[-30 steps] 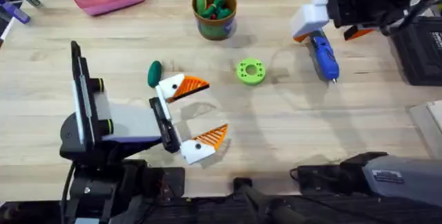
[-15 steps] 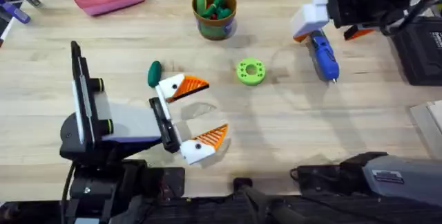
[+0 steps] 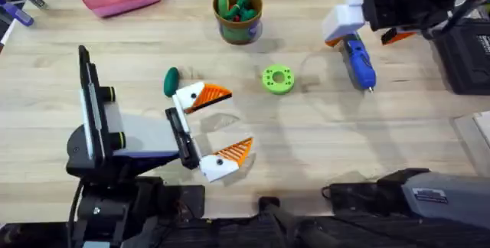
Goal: Pick up the gripper from the table and insert it into the empty holder that is missing its gripper. Then pick up a screw, insert it into the mounting hole, and use the screwdriver to tighten it. Finally, clean up the table by picking up the vegetable and placing it into the bucket.
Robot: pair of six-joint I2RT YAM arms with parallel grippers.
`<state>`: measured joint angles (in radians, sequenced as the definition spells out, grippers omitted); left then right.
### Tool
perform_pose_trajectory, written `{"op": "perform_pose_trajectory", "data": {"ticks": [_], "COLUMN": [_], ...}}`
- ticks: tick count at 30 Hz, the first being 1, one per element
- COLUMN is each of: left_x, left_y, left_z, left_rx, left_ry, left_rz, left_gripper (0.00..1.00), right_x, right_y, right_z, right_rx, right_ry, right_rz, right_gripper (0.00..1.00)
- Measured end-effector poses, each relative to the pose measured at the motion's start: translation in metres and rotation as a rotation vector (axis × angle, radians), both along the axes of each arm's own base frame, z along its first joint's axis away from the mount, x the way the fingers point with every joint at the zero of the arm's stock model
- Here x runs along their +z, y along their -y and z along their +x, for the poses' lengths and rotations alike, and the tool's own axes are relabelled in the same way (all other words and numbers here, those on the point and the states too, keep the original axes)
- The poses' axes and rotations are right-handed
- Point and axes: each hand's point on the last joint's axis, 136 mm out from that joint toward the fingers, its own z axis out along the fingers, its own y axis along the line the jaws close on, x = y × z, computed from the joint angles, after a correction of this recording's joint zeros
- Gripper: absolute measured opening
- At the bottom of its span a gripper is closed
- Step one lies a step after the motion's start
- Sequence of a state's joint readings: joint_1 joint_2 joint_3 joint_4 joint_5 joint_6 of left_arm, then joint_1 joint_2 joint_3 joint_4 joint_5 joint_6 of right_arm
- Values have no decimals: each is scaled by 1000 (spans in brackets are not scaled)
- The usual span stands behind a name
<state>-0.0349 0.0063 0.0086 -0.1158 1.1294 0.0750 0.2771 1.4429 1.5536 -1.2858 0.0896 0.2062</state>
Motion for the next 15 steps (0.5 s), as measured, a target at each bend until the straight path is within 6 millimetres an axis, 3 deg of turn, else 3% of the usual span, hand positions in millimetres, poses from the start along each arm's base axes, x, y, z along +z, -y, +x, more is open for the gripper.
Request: {"op": "perform_pose_trajectory", "data": {"ticks": [8,9,14,15], "left_x": [0,0,0,0], "left_y": [0,0,0,0], "left_z": [0,0,0,0], "left_rx": [-1,0,0,0], "left_ry": [-2,1,1,5], "left_rz": [-1,0,0,2], "left_gripper": [958,853,104,27], "right_x": [0,0,0,0], "right_y": [0,0,0,0], "right_z": [0,0,0,0], "right_rx": [0,0,0,0], "right_ry": [0,0,0,0], "right_rz": [0,0,0,0], "right_gripper": [994,994,993,993]}}
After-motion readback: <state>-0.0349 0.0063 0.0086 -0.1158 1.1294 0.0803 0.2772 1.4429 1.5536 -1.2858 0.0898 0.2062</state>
